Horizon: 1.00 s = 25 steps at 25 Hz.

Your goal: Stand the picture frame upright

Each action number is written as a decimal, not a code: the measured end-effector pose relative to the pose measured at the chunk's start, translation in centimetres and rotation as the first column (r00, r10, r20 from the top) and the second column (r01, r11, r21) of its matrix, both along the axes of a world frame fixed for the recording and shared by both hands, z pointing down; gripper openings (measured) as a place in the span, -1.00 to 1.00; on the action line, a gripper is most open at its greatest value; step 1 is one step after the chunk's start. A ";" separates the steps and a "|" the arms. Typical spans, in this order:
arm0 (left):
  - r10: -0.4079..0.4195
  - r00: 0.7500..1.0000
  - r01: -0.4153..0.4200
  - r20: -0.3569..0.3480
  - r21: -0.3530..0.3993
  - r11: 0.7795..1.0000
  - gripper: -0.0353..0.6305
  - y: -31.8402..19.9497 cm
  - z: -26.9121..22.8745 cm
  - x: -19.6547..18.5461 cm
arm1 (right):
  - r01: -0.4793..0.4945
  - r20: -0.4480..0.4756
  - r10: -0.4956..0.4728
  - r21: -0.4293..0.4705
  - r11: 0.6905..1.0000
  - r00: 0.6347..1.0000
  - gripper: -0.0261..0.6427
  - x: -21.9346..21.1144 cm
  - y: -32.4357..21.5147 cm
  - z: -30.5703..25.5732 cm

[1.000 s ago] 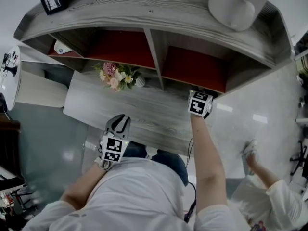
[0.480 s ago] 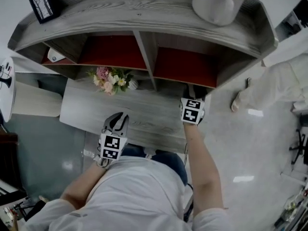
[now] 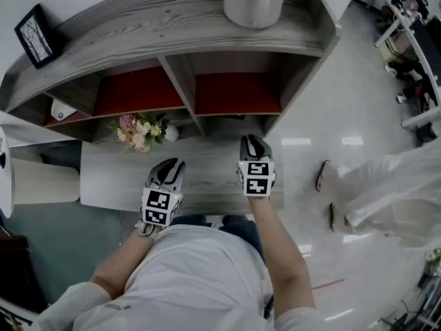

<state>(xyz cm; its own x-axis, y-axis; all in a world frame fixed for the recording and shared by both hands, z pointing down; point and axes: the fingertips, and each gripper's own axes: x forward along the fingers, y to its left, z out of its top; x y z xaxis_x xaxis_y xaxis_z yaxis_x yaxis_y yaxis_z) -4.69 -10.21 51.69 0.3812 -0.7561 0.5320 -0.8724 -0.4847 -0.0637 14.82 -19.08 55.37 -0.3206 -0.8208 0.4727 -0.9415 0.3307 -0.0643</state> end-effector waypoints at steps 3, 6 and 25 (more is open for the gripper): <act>0.056 0.998 -0.055 -0.041 0.016 0.998 -0.65 -0.6 -0.9 1.2 | 0.000 0.012 0.000 0.032 1.000 1.000 -0.75 -0.4 2.1 -1.7; 0.108 0.990 -0.105 -0.094 0.039 0.994 -0.68 -0.9 -2.5 2.4 | -0.022 0.049 0.018 0.065 0.998 0.999 -0.76 -0.6 4.3 -3.9; 0.421 0.866 -0.394 -0.270 0.150 0.907 -0.83 0.2 -9.2 7.1 | -0.144 0.099 0.124 0.237 0.961 0.987 -0.77 0.3 13.2 -13.5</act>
<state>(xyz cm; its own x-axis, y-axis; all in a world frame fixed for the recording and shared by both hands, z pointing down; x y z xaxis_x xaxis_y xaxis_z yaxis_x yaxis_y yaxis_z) 2.41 -10.02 42.49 0.7919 -0.5374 0.2899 -0.5839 -0.8054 0.1020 15.14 -5.89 41.88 -0.2295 -0.9457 0.2301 -0.9731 0.2174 -0.0770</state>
